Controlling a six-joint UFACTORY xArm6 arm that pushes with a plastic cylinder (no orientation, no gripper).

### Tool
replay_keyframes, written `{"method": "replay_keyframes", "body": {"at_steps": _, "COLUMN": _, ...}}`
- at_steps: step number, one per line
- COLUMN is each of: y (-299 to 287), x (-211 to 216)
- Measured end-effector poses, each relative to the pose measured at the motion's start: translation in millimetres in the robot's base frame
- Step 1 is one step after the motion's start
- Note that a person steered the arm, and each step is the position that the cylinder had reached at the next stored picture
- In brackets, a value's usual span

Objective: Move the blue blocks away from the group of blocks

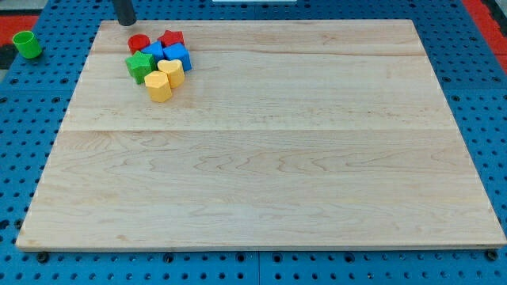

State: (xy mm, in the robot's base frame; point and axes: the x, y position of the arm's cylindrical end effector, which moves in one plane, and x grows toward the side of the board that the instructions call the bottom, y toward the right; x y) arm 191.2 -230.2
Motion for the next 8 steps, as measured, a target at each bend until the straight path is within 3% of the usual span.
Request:
{"method": "replay_keyframes", "body": {"at_steps": 3, "y": 40.0, "x": 17.4}}
{"method": "replay_keyframes", "body": {"at_steps": 4, "y": -4.2, "x": 77.8}}
{"method": "replay_keyframes", "body": {"at_steps": 5, "y": -5.6, "x": 88.0}}
{"method": "replay_keyframes", "body": {"at_steps": 7, "y": 85.0, "x": 83.6}}
{"method": "replay_keyframes", "body": {"at_steps": 8, "y": 85.0, "x": 76.4}}
